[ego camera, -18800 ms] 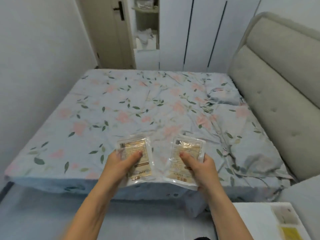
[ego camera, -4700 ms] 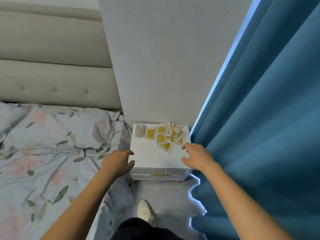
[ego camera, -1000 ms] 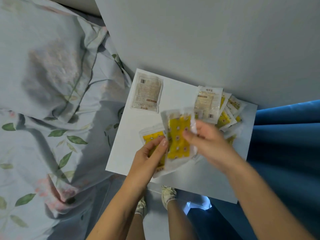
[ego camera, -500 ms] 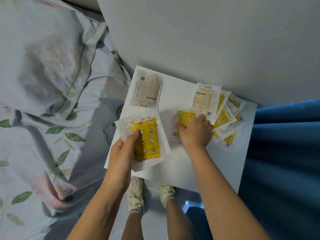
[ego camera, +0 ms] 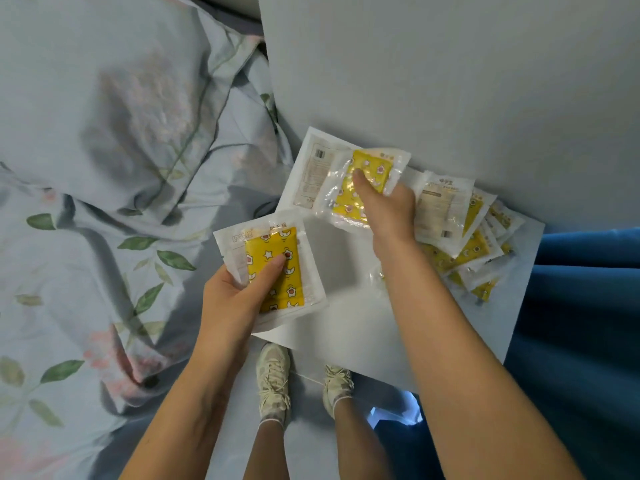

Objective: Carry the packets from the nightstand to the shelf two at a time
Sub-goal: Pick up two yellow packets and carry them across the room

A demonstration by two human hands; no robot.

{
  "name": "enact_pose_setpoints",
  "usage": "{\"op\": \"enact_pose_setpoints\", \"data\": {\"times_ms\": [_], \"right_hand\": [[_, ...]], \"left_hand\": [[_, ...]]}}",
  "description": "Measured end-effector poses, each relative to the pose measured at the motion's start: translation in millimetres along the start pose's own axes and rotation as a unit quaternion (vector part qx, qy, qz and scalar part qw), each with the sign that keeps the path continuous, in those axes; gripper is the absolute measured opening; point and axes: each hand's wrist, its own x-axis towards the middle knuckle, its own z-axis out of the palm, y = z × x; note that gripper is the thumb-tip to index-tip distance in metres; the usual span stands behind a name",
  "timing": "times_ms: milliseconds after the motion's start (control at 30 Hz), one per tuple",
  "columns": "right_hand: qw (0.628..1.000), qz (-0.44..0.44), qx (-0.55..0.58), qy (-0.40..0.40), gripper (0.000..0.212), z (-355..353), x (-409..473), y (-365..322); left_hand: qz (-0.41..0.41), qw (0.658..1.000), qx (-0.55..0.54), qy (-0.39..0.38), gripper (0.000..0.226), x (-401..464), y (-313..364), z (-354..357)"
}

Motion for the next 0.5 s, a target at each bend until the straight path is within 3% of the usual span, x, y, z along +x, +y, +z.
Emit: {"op": "enact_pose_setpoints", "data": {"times_ms": [133, 233, 367, 500], "right_hand": [[0.975, 0.008, -0.218, -0.029, 0.052, 59.8, 20.7, -11.9], [0.944, -0.026, -0.327, -0.043, 0.063, 83.5, 19.1, -9.9], [0.944, -0.074, -0.321, 0.025, 0.055, 93.9, 13.3, 11.3], [0.960, -0.148, -0.228, 0.063, 0.051, 78.5, 4.2, 19.8]], "left_hand": [[0.012, 1.000, -0.008, 0.027, 0.019, 0.8, 2.5, -12.8], [0.032, 0.999, -0.006, 0.043, 0.014, -2.7, 5.6, -19.6], [0.052, 0.997, -0.015, 0.062, 0.014, -5.4, 5.6, -27.9], [0.050, 0.997, -0.009, 0.058, 0.011, -4.6, 4.8, -38.0]]}}
